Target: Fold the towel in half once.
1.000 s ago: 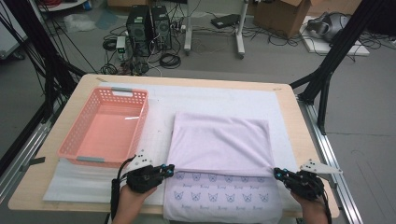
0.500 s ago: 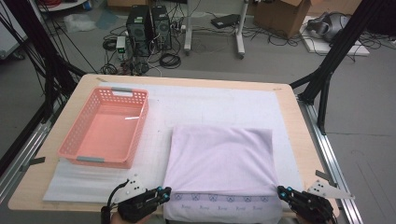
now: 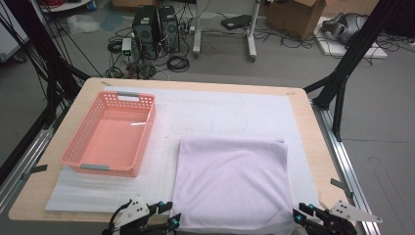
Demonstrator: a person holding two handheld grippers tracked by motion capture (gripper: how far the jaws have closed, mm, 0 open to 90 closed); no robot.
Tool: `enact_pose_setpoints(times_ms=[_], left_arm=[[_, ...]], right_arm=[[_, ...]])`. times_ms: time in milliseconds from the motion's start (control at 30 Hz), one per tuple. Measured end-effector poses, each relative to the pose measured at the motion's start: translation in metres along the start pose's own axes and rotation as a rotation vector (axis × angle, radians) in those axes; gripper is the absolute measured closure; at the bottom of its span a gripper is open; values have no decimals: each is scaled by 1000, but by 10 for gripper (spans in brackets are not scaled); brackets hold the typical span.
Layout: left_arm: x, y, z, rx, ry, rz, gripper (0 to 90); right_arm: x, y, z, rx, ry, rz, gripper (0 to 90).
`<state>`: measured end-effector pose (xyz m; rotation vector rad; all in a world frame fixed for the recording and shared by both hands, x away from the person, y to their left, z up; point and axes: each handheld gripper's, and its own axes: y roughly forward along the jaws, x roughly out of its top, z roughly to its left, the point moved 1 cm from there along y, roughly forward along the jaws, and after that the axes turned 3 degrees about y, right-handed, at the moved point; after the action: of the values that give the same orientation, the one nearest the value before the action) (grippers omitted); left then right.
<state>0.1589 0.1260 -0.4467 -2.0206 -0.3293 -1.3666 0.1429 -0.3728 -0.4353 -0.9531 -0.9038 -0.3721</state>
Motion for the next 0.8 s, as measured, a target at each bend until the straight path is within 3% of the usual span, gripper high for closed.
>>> enact_pose_setpoints(times_ms=[100,233,600,800], left_arm=[[5,3,13,50,-28,-33,442],[11,9,27,77,-47,-41,443],[28,38,57,101,-61,-22,443],[47,60,75,115,-61,-17,445]], right_arm=[[5,4,-3,-33,3,-23,553],[11,13,-6,-59,-4,-21,550],[30,38,-23,-83,-20,-7,564],[43,55,-34,-127,-46,12,572]])
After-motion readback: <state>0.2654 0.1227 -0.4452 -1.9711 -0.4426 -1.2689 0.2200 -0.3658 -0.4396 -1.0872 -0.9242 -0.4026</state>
